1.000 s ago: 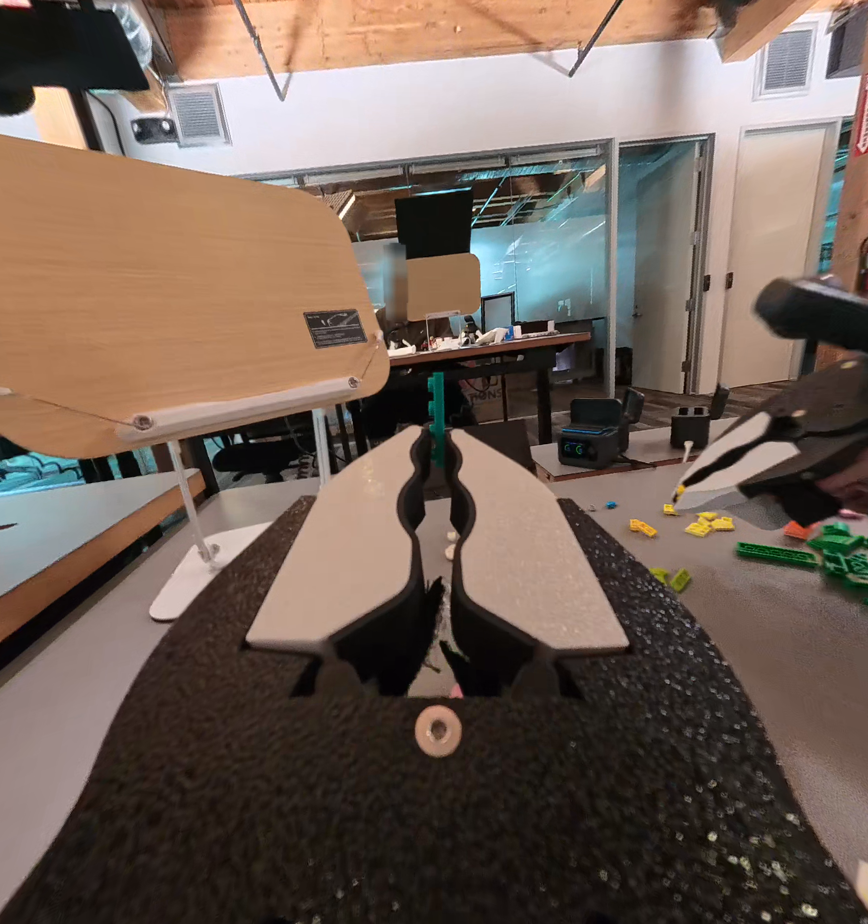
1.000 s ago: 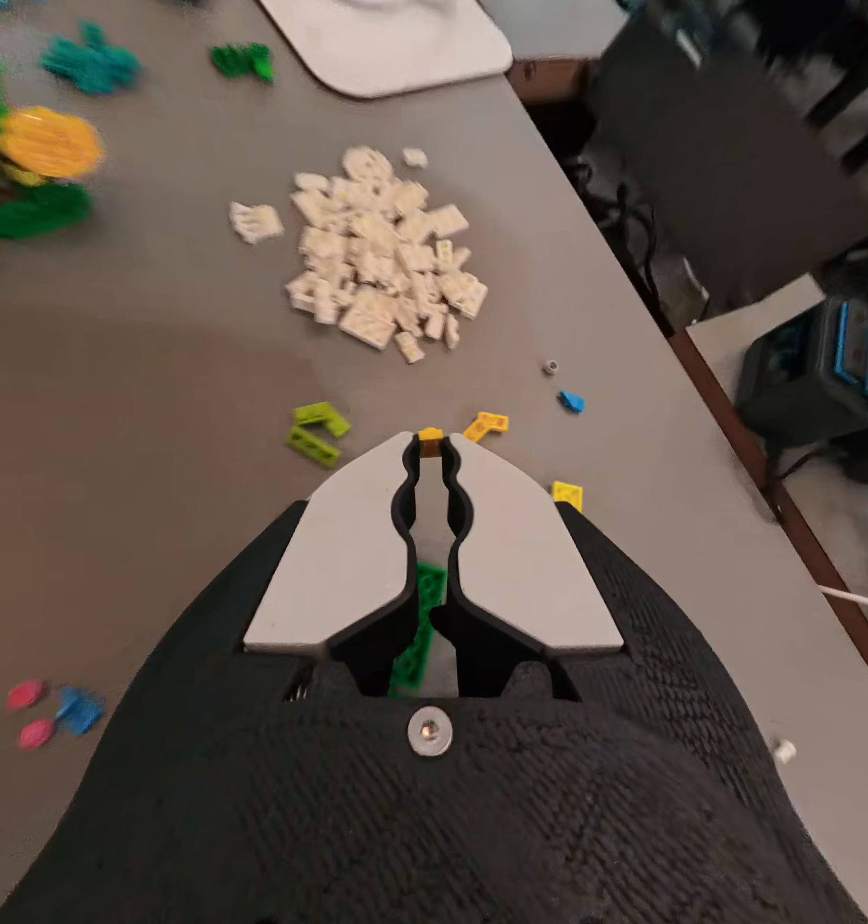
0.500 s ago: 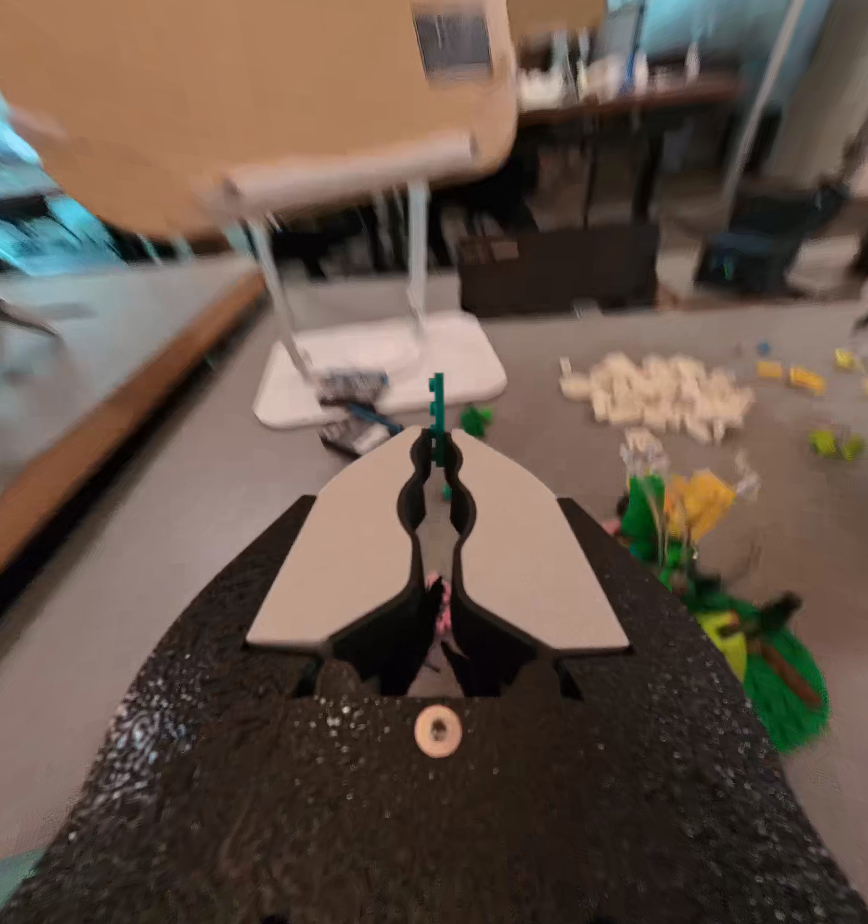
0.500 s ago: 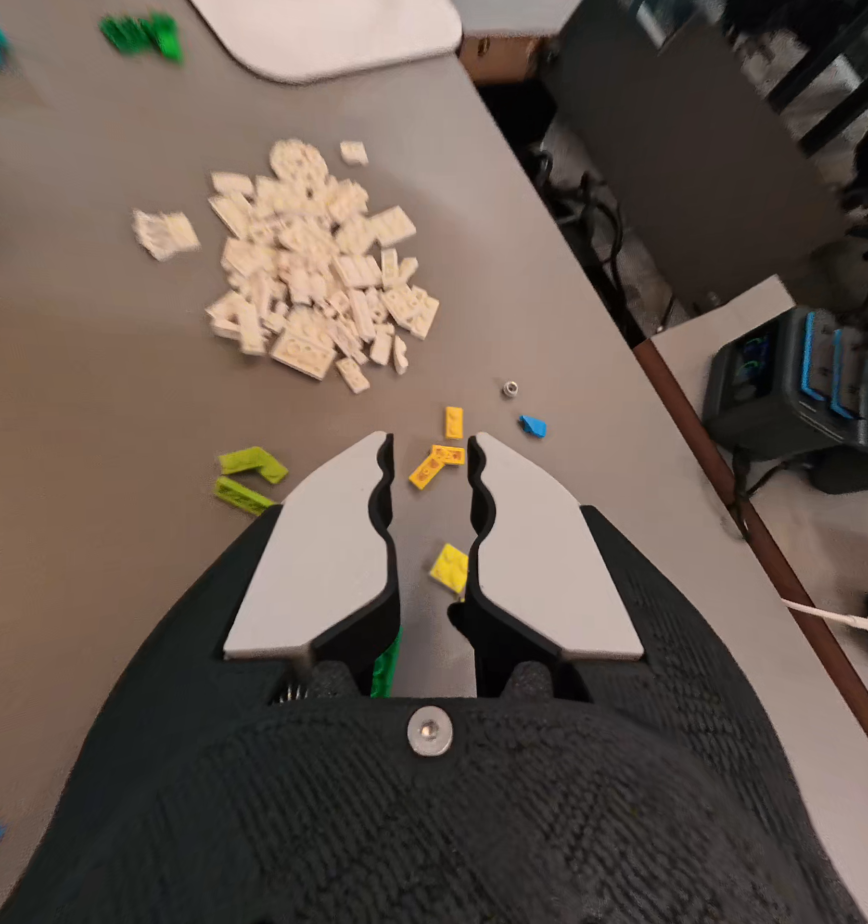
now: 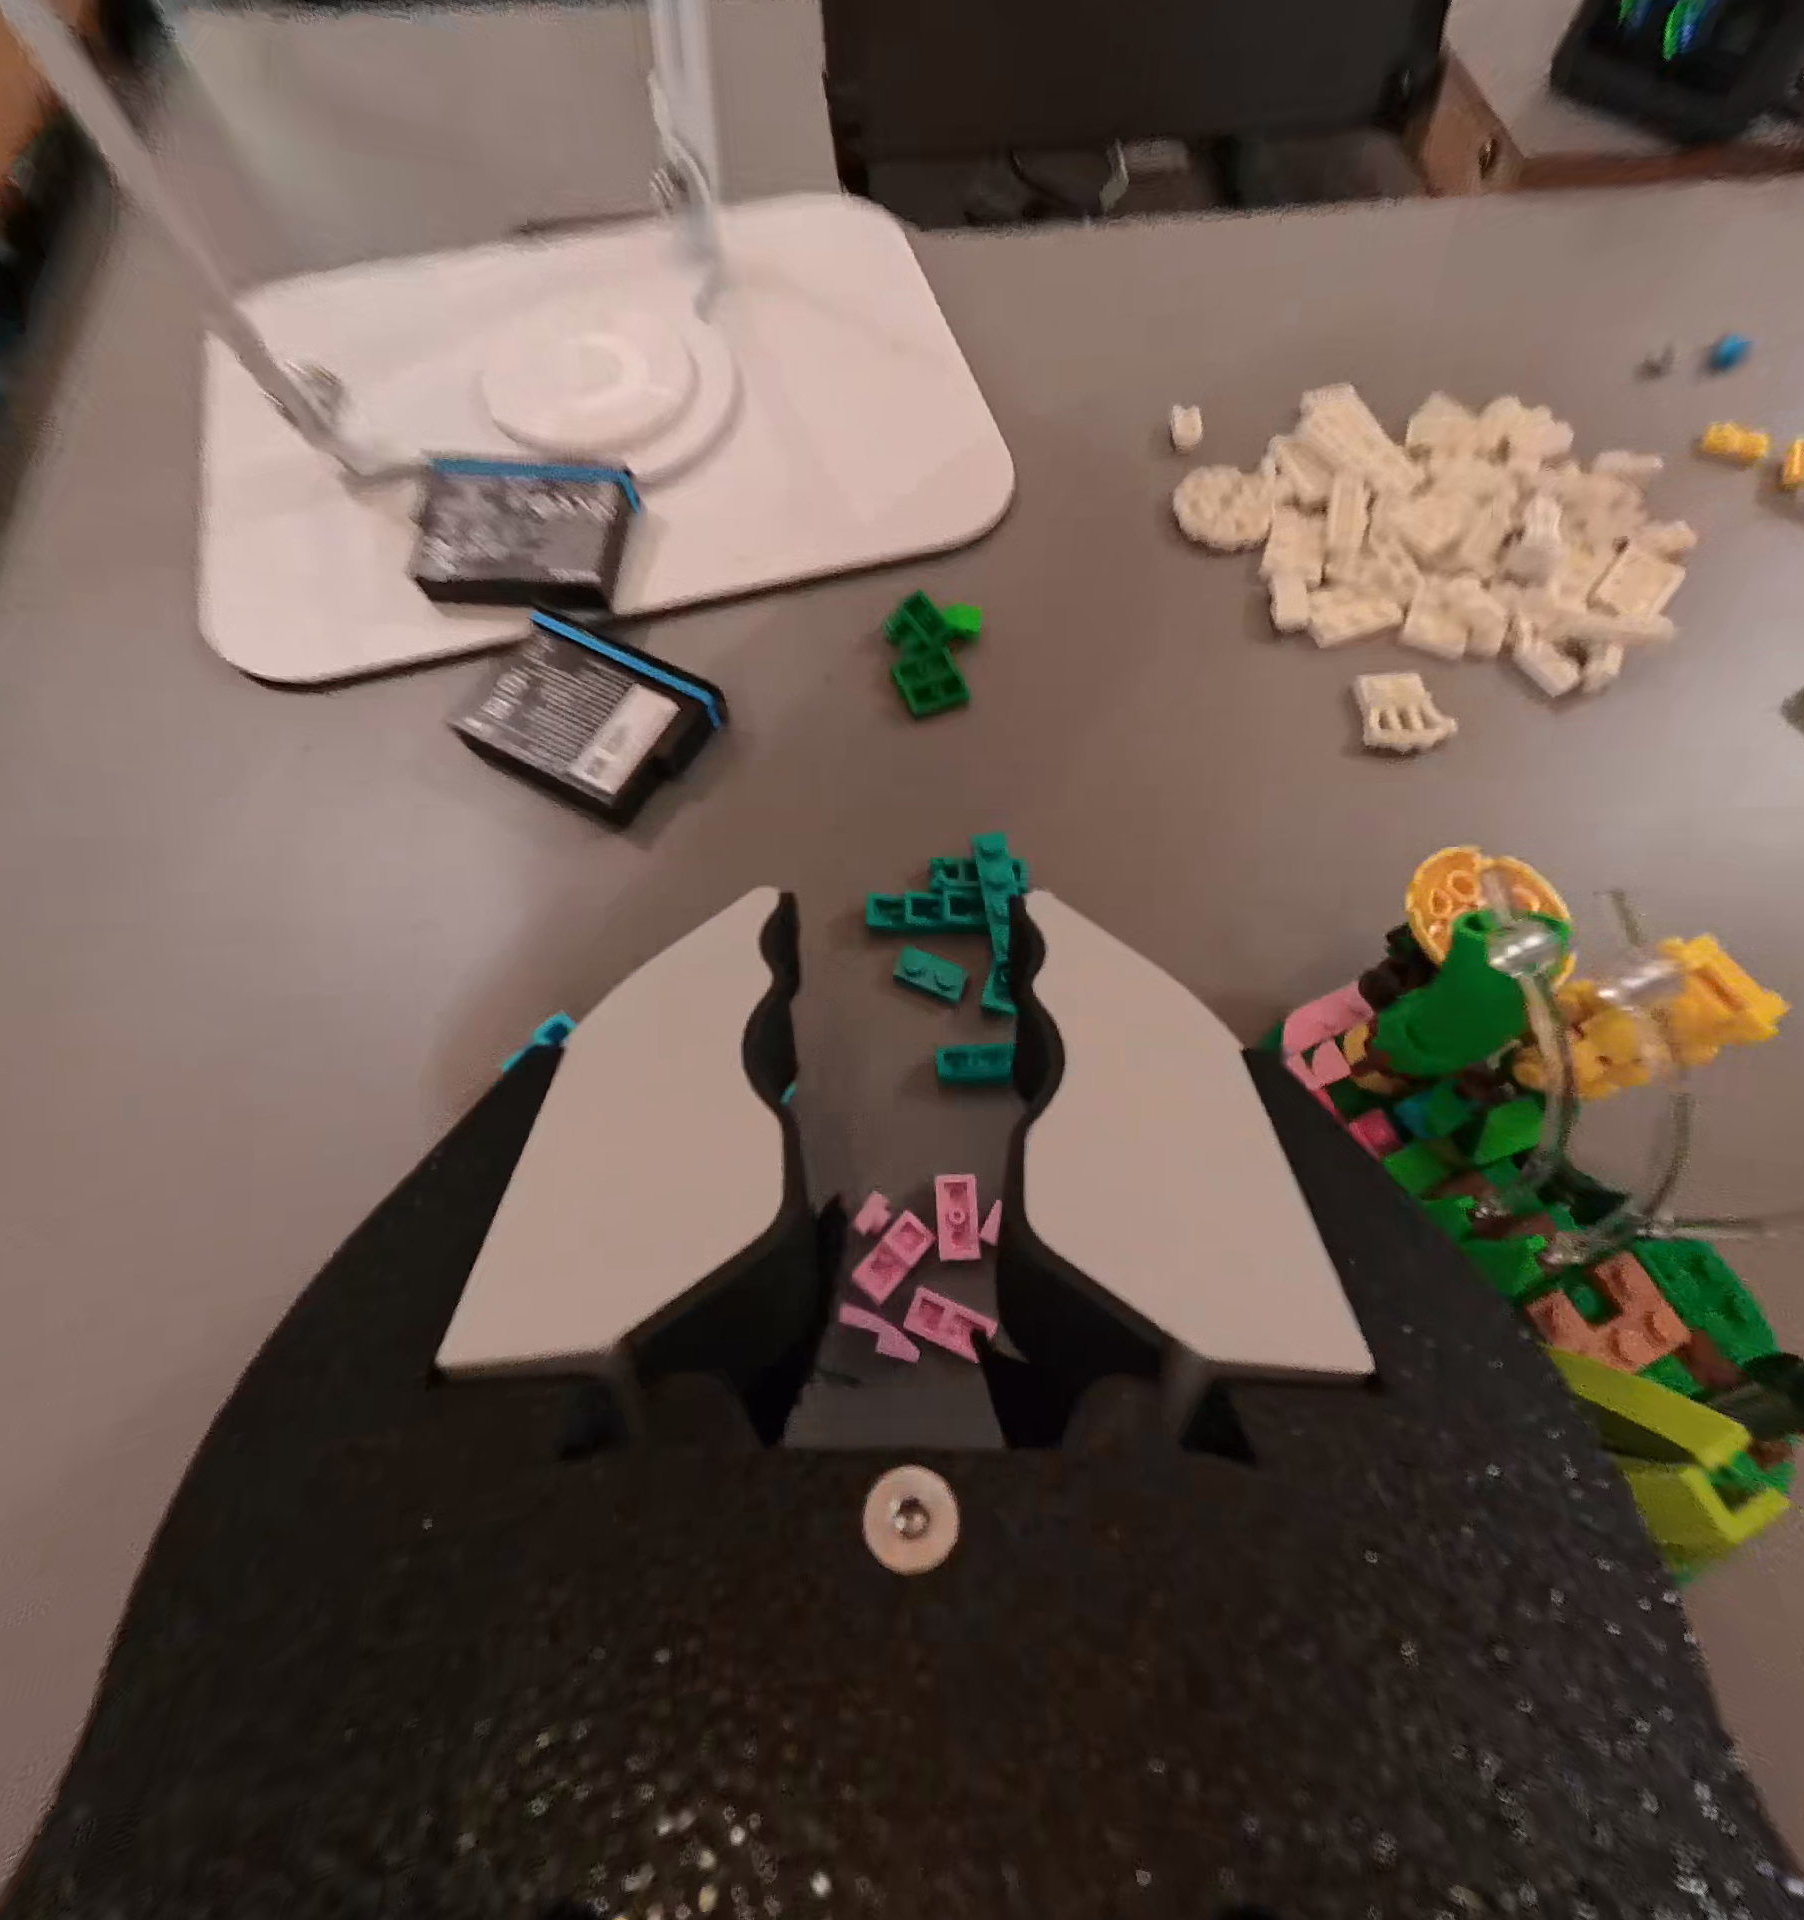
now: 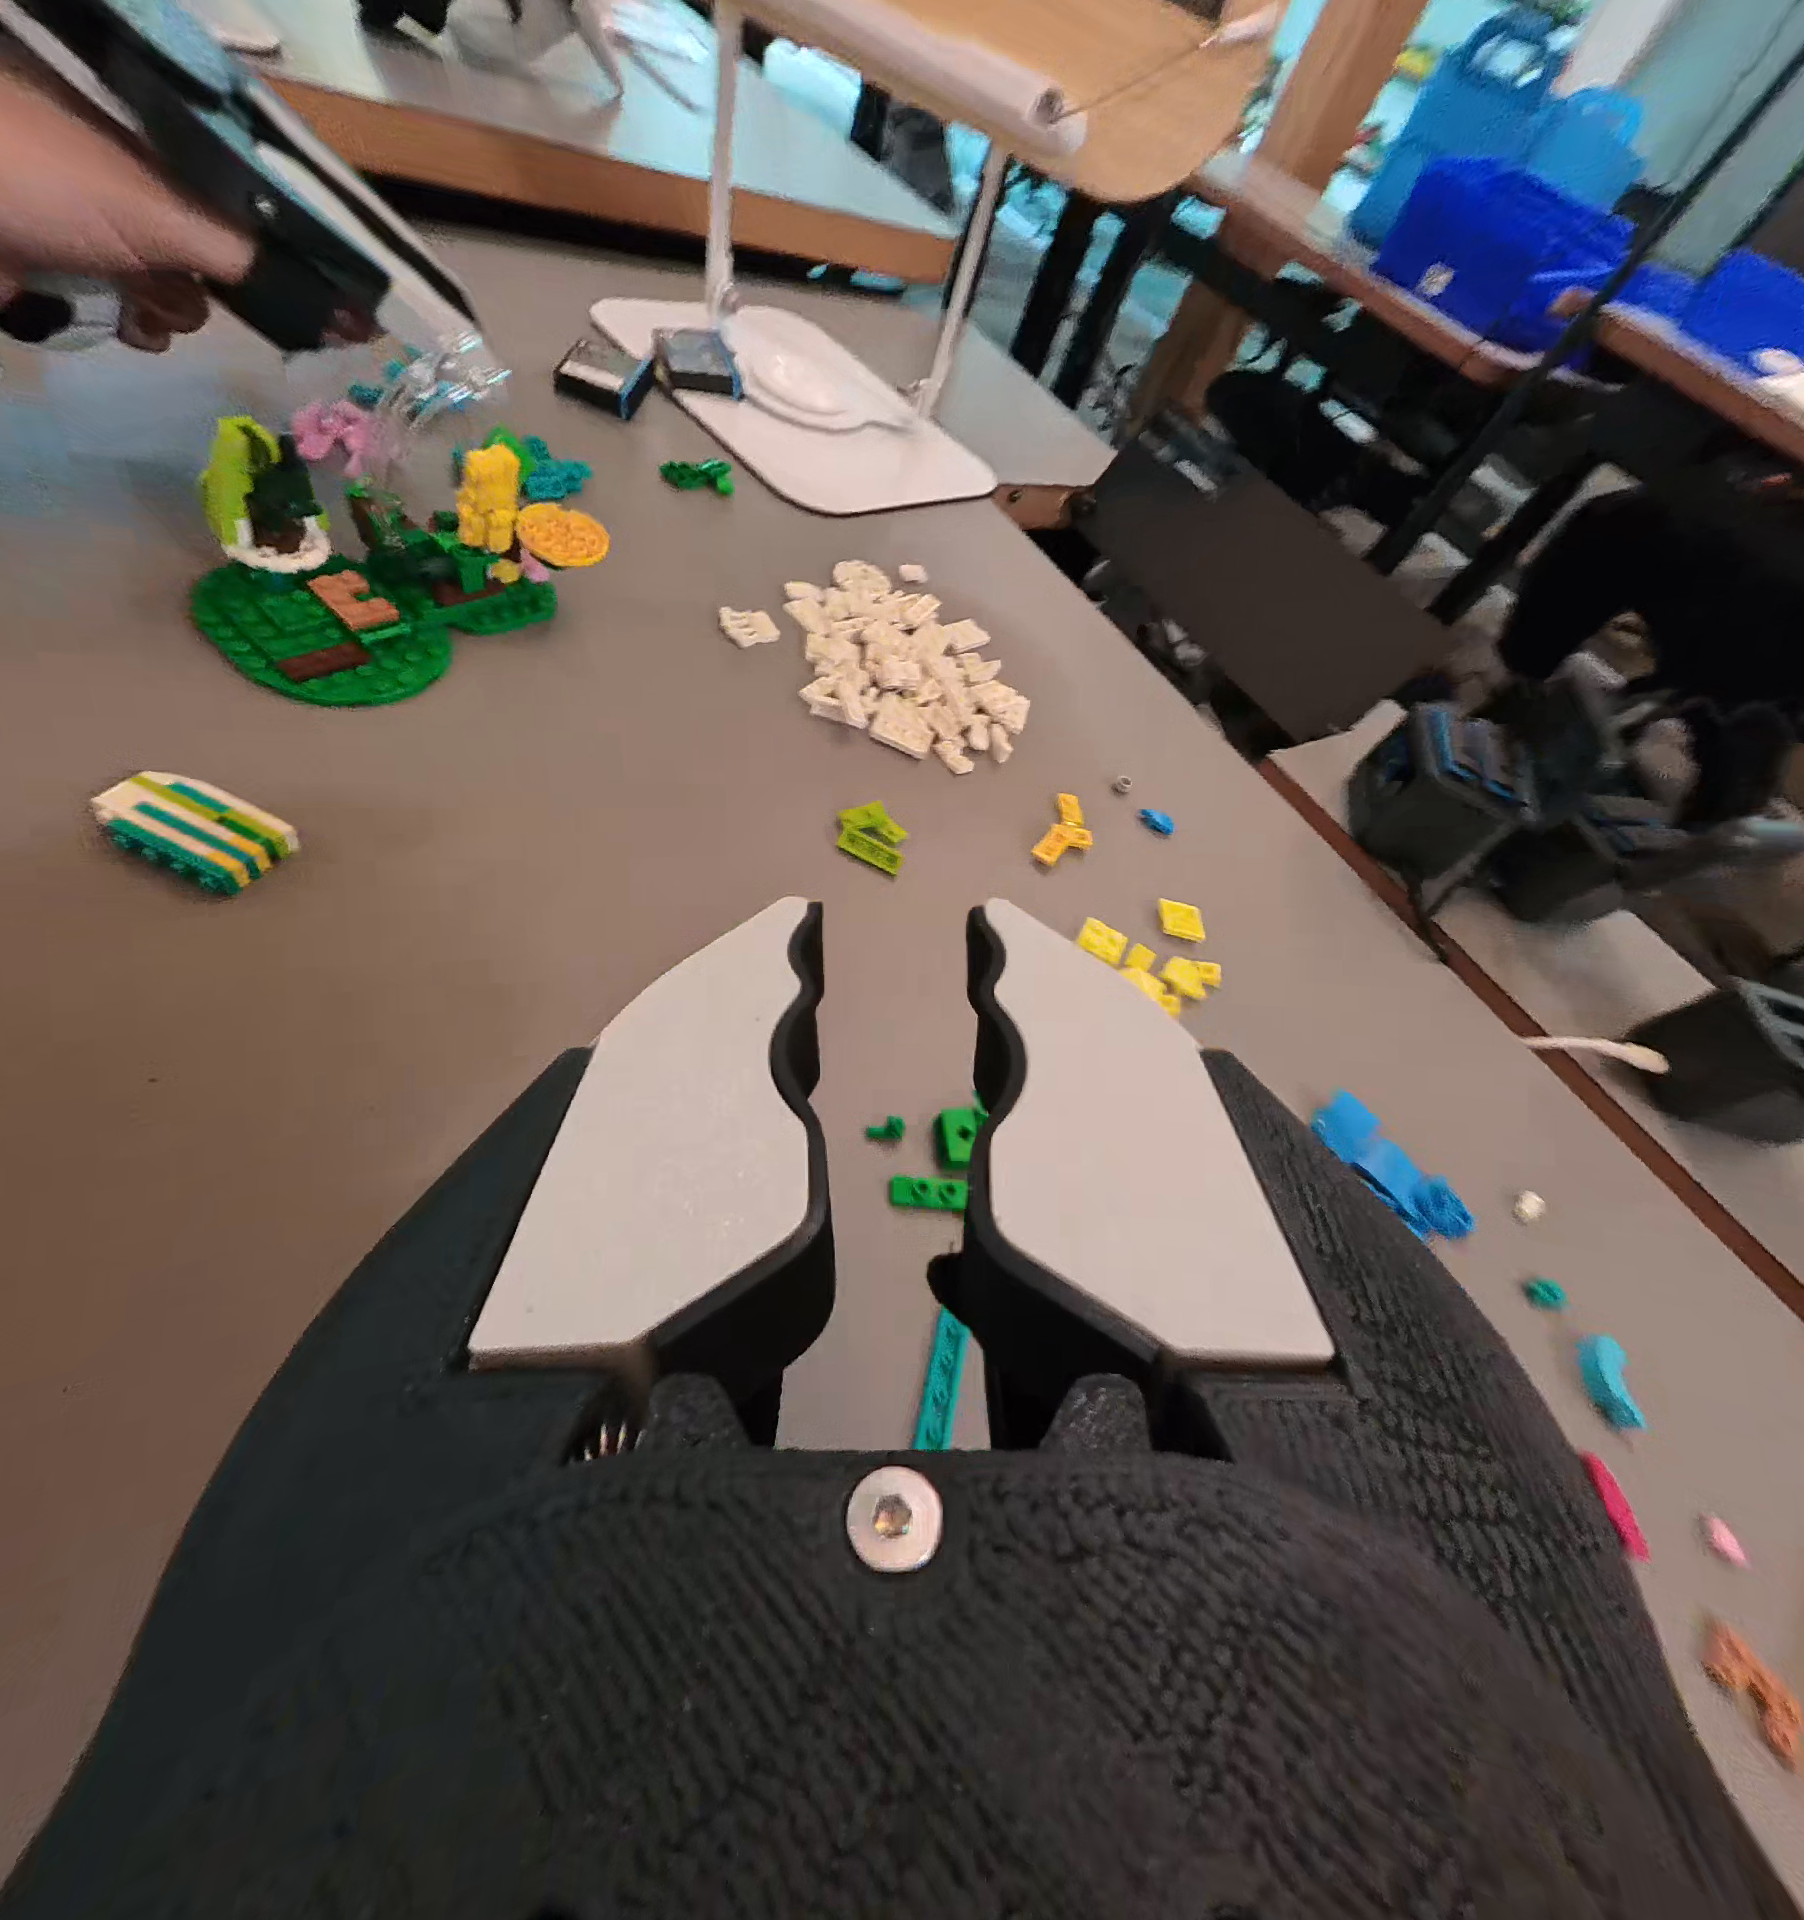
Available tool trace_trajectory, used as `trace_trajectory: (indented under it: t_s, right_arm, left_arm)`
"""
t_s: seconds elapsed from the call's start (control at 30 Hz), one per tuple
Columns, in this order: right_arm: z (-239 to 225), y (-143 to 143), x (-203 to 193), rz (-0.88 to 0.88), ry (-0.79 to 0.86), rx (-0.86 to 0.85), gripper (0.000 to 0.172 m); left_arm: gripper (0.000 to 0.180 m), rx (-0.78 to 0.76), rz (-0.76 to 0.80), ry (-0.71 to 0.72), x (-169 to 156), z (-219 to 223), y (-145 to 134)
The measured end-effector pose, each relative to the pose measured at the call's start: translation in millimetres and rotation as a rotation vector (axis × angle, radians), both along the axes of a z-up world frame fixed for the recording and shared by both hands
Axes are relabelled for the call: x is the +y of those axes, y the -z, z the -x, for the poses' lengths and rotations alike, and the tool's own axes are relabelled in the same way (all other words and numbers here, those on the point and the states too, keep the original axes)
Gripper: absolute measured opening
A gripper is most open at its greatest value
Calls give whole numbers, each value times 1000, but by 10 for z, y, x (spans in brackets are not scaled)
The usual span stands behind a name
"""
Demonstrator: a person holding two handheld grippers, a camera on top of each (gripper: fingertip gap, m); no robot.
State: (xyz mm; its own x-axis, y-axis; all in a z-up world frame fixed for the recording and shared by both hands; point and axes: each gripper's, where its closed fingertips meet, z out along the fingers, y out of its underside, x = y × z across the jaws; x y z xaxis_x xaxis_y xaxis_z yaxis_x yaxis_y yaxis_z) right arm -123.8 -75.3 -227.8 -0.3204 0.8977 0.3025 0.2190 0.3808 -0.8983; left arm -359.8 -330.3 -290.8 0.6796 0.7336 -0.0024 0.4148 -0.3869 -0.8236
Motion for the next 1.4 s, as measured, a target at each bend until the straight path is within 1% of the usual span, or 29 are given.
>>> trace_trajectory:
  t_s: [0.03,0.1,0.17,0.2,0.23,0.27,0.3,0.37,0.43,0.5,0.57,0.67,0.73,0.8,0.83,0.9,1.0,1.07,1.13,1.2,1.4]
  right_arm:
    - [-68,-36,75,0,33,35,25]
    - [-205,-101,221,39,84,100,25]
    - [-331,-124,278,138,57,132,25]
    - [-391,-97,256,195,8,122,25]
    - [-448,-37,210,240,-49,87,24]
    - [-493,35,167,264,-92,46,24]
    - [-520,107,142,258,-113,21,24]
    - [-562,260,83,187,-145,-16,23]
    - [-593,389,15,104,-174,-49,23]
    - [-578,425,-26,42,-173,-24,23]
    - [-521,337,-29,-7,-124,73,22]
    - [-447,78,45,-59,33,286,14]
    - [-442,-69,117,-123,143,409,12]
    - [-452,-150,155,-207,205,478,12]
    - [-457,-161,161,-235,217,486,12]
    - [-463,-174,187,-245,233,487,11]
    - [-481,-217,232,-209,247,504,10]
    - [-490,-239,273,-188,267,512,10]
    - [-497,-257,298,-165,278,520,9]
    - [-501,-270,316,-135,283,523,9]
    - [-488,-247,394,-4,295,498,9]
  left_arm:
    - [41,64,-34,-28,-36,-5,-130]
    - [44,233,-133,-76,-102,-121,-517]
    - [42,421,-256,-66,-74,-435,-956]
    - [38,516,-339,-6,17,-689,-1170]
    - [29,592,-453,85,136,-1008,-1374]
    - [24,624,-567,181,254,-1335,-1517]
    - [26,610,-634,243,369,-1595,-1560]
    - [26,610,-679,339,621,-2021,-1491]
    - [20,661,-660,391,857,-2340,-1312]
    - [16,698,-631,431,1065,-2586,-1124]
    - [9,695,-643,485,1215,-2790,-1048]
    - [7,600,-732,569,1300,-2947,-1022]
    - [4,565,-727,525,1246,-2834,-973]
    - [0,616,-736,396,1053,-2612,-1021]
    - [0,654,-750,340,933,-2518,-1074]
    - [0,737,-746,276,731,-2382,-1156]
    - [0,829,-674,222,551,-2230,-1178]
    - [0,868,-657,207,482,-2182,-1195]
    - [0,866,-670,194,451,-2152,-1198]
    - [0,848,-685,191,455,-2140,-1190]
    - [0,899,-646,213,504,-2213,-1190]
